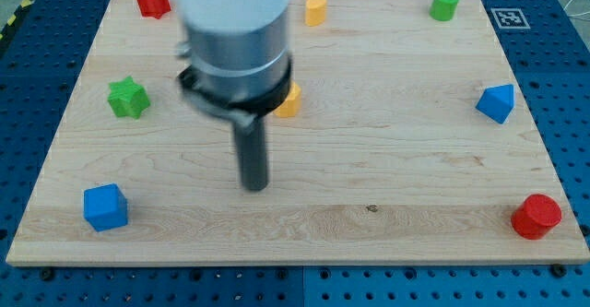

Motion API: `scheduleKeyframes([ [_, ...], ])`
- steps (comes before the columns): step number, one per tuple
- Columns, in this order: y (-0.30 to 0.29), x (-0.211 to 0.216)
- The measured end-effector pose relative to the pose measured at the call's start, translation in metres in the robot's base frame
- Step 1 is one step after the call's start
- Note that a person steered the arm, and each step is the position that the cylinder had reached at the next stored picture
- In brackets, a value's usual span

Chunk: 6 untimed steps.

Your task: Move your arm to center left

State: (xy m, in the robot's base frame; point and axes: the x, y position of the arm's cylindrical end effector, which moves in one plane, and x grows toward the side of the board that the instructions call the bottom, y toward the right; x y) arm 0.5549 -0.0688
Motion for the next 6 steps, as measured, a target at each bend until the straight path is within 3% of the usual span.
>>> scheduleKeyframes([
  [1, -0.049, -0.011],
  [2, -0.093, -0.048],
  [4, -0.219, -0.07],
  [6, -0.236, -0.11],
])
